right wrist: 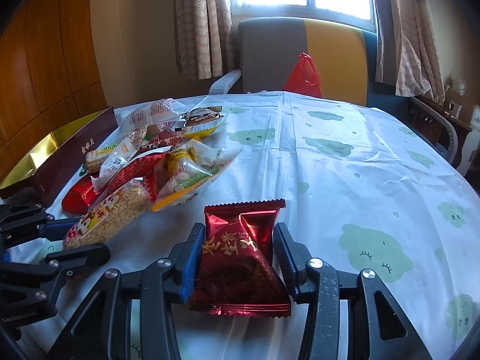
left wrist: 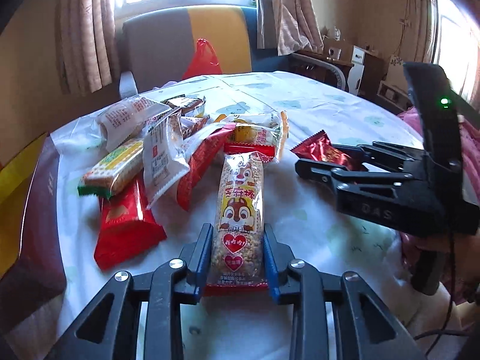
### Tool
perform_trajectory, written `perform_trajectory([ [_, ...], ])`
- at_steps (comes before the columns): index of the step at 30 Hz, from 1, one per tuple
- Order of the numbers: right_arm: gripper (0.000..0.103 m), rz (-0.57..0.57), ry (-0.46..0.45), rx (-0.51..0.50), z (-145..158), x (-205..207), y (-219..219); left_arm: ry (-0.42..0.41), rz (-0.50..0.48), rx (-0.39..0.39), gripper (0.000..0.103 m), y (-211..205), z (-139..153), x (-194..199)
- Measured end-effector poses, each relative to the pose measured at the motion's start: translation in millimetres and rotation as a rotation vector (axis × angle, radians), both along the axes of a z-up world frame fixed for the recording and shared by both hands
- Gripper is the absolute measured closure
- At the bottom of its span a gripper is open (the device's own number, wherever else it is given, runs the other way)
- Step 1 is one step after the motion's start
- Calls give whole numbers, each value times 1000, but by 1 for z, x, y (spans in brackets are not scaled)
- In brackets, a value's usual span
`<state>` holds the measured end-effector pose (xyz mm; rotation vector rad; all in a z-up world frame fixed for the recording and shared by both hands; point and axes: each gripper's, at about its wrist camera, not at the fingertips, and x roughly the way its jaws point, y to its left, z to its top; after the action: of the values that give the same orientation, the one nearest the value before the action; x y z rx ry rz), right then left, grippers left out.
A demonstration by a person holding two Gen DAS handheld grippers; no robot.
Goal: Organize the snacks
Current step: 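Grasp the chipmunk-print rice bar with the left gripper while the right gripper holds the red packet, then carry both snacks over the tin box and open both grippers to drop them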
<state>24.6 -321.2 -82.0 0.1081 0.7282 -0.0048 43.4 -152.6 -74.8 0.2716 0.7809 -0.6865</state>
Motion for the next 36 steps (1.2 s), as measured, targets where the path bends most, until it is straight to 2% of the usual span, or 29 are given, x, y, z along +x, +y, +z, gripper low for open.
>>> perform_trajectory([
  [7,56,-16,5,-27,1,0,3,27,18,-49,72,19,2,-10],
  [10,57,-40,9,-40,1,-1,5,14,30,-71,72,32,8,-15],
  [15,57,-107,12,18,5,-4,6,-29,60,-111,72,53,25,-20],
  [20,57,-98,-13,23,16,-9,26,-51,134,-172,72,83,43,-17],
  [24,57,-96,-17,79,20,-12,40,-58,197,-217,72,106,51,-10],
  [36,57,-10,-31,72,28,-30,86,-68,406,-256,72,173,61,24],
])
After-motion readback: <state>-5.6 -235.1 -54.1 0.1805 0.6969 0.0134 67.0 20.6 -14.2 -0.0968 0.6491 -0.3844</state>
